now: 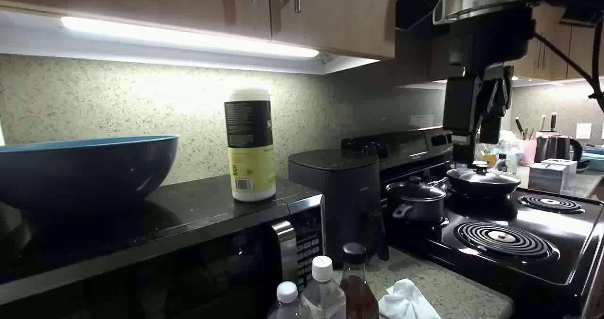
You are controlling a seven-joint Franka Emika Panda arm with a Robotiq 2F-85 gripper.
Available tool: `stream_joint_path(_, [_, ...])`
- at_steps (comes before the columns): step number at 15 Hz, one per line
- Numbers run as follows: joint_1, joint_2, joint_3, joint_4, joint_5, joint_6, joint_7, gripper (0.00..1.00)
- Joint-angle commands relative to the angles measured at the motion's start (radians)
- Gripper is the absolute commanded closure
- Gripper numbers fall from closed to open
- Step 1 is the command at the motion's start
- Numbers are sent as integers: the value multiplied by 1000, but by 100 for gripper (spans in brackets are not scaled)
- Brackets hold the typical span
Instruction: Pick up the cloth and wipe the air fryer
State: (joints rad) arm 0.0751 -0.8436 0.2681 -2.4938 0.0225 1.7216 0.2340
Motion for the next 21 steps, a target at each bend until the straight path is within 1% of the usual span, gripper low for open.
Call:
stream_joint_path(1, [13,4,-9,3,-8,-2,8,0])
stream_joint_path(6, [13,4,-9,3,-8,-2,8,0])
stream_joint_path(8, [11,17,-8,-15,-1,3,13,0])
stream_joint_path(12, [2,51,-16,-110,-4,101,15,0])
stream_joint_path(17, [-13,153,-42,-214,7,242,31,0])
stream_joint_path(19, [-15,203,-51,-236,16,289,53,0])
stream_joint_path(20, [-11,226,-56,-237,19,295,55,0])
stream_joint_path(21, [1,179,-61,-231,-2,257,33,0])
